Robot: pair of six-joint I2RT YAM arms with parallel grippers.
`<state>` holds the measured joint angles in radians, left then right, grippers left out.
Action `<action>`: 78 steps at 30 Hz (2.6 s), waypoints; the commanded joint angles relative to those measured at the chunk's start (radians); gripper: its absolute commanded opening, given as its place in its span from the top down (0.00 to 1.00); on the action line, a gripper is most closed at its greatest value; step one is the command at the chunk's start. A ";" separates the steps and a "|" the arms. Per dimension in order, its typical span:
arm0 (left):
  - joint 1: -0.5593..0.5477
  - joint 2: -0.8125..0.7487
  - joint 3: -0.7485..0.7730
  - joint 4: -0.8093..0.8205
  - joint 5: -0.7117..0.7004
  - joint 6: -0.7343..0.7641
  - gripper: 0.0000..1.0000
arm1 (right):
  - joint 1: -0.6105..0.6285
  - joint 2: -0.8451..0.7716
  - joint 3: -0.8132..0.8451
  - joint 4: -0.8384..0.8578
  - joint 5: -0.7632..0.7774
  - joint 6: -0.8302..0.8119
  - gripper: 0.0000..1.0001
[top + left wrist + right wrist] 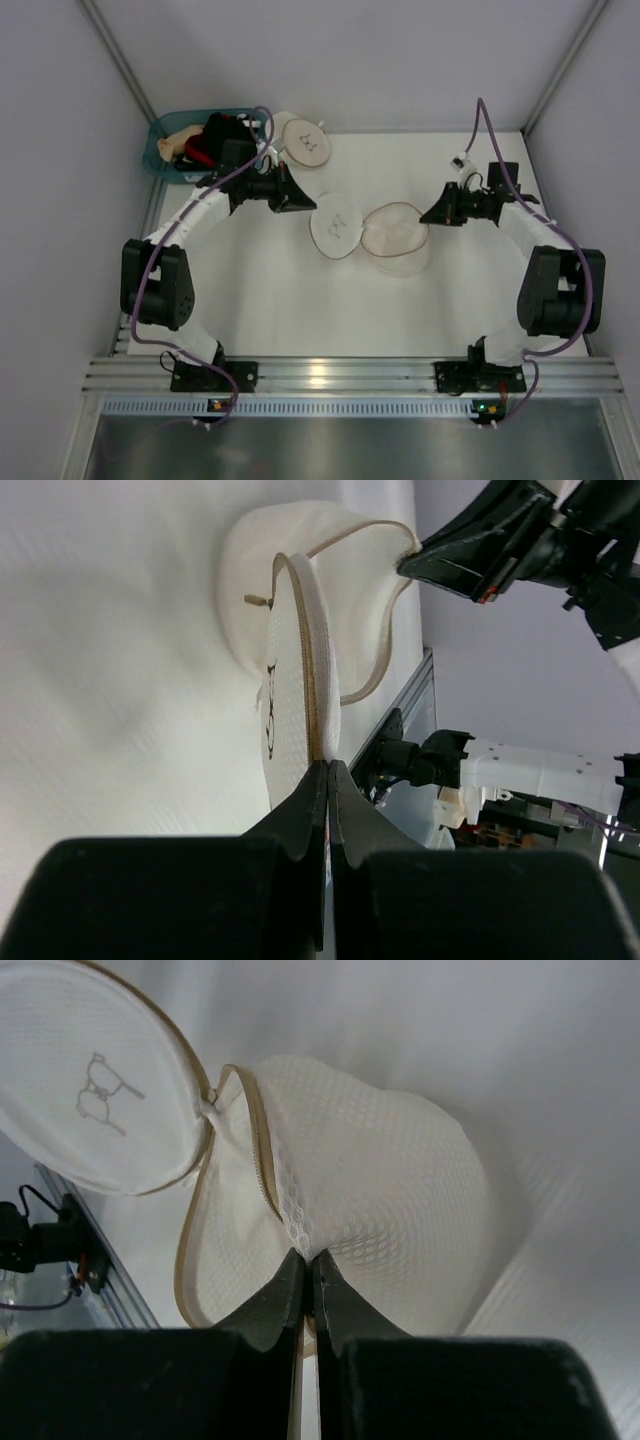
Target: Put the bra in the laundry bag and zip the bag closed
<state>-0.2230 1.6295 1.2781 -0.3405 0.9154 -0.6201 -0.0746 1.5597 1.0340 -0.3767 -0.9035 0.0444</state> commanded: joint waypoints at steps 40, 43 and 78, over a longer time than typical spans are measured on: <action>0.407 0.216 0.592 -0.072 -0.613 0.479 0.02 | -0.183 -0.191 0.308 -0.049 0.376 -0.223 0.01; 0.438 0.332 0.664 -0.072 -0.563 0.465 0.05 | -0.192 -0.225 0.265 0.010 0.422 -0.149 0.01; 0.412 0.473 0.820 0.035 -0.353 0.450 1.00 | -0.205 -0.366 0.120 -0.133 0.149 -0.183 0.01</action>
<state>0.1936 2.2757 2.0884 -0.3668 0.4713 -0.1635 -0.2668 1.2491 1.1324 -0.5213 -0.7143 -0.1471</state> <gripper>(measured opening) 0.014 0.993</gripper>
